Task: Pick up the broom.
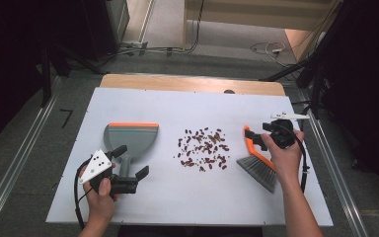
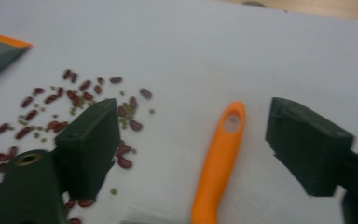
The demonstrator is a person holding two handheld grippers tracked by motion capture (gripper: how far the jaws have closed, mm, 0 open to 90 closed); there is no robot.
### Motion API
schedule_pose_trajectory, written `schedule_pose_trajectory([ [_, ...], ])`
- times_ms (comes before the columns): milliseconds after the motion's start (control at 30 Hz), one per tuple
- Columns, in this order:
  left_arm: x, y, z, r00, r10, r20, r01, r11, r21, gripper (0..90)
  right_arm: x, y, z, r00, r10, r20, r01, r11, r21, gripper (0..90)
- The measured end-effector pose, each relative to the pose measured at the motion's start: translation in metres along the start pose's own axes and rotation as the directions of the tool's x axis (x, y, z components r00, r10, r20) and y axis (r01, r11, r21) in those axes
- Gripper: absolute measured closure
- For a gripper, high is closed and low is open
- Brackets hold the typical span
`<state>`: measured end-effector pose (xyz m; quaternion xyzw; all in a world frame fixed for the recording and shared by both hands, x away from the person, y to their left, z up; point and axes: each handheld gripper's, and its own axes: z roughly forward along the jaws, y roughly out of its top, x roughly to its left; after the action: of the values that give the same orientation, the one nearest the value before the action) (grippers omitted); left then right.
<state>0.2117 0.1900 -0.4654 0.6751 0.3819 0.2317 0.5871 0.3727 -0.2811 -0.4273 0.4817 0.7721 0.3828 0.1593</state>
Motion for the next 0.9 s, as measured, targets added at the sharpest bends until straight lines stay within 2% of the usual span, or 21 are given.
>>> schedule_pose_trajectory([
  [67, 0.001, 0.0, 0.0, 1.0, 0.001, 0.0, -0.001, 1.0, 0.006, 0.0, -0.003, -0.001, 0.005, 0.9995, 0.025, 0.019, -0.026, 0.999, 0.038, 30.2],
  [133, 0.001, -0.001, 0.001, 1.0, -0.002, -0.001, 0.002, 1.0, 0.006, 0.0, -0.006, -0.002, 0.01, 0.9981, 0.057, 0.025, -0.059, 0.994, 0.094, 35.2],
  [200, 0.0, -0.001, 0.0, 1.0, -0.003, -0.001, 0.003, 1.0, 0.006, 0.0, -0.006, -0.006, 0.014, 0.9971, 0.035, 0.068, -0.044, 0.989, 0.145, 45.9],
  [267, -0.001, 0.0, 0.001, 1.0, 0.006, 0.0, -0.006, 0.9999, 0.01, 0.0, -0.007, -0.01, 0.017, 0.9956, 0.029, 0.089, -0.043, 0.985, 0.167, 52.2],
  [333, -0.001, 0.0, 0.001, 1.0, 0.007, 0.001, -0.007, 0.9999, 0.011, 0.0, -0.011, -0.013, 0.02, 0.9967, 0.033, 0.074, -0.046, 0.98, 0.194, 52.9],
  [400, -0.002, -0.001, 0.002, 0.9999, 0.011, 0.003, -0.011, 0.9998, 0.018, 0.0, -0.011, -0.015, 0.022, 0.9962, -0.014, 0.086, -0.006, 0.973, 0.23, 55.7],
  [433, -0.002, -0.001, 0.003, 0.9999, 0.011, 0.004, -0.011, 0.9997, 0.022, 0.0, -0.01, -0.016, 0.022, 0.9955, -0.011, 0.094, -0.012, 0.969, 0.245, 55.7],
  [533, -0.003, -0.001, 0.004, 0.9999, 0.014, 0.007, -0.014, 0.9997, 0.021, 0.0, -0.011, -0.018, 0.026, 0.9963, 0.035, 0.078, -0.057, 0.956, 0.289, 56.3],
  [633, -0.004, -0.001, 0.005, 0.9998, 0.016, 0.009, -0.017, 0.9996, 0.024, 0.0, -0.009, -0.02, 0.029, 0.9971, 0.039, 0.066, -0.058, 0.942, 0.329, 59.0],
  [700, -0.004, -0.001, 0.004, 0.9998, 0.019, 0.01, -0.019, 0.9995, 0.025, 0.0, -0.007, -0.021, 0.032, 0.9962, 0.03, 0.082, -0.058, 0.934, 0.353, 59.2],
  [800, -0.004, -0.001, 0.005, 0.9998, 0.018, 0.012, -0.018, 0.9995, 0.027, 0.0, -0.005, -0.026, 0.039, 0.9946, 0.028, 0.1, -0.067, 0.908, 0.413, 61.0],
  [900, -0.003, -0.001, 0.004, 0.9998, 0.017, 0.01, -0.017, 0.9995, 0.028, 0.0, -0.001, -0.027, 0.041, 0.9915, 0.015, 0.129, -0.069, 0.905, 0.419, 63.1],
])
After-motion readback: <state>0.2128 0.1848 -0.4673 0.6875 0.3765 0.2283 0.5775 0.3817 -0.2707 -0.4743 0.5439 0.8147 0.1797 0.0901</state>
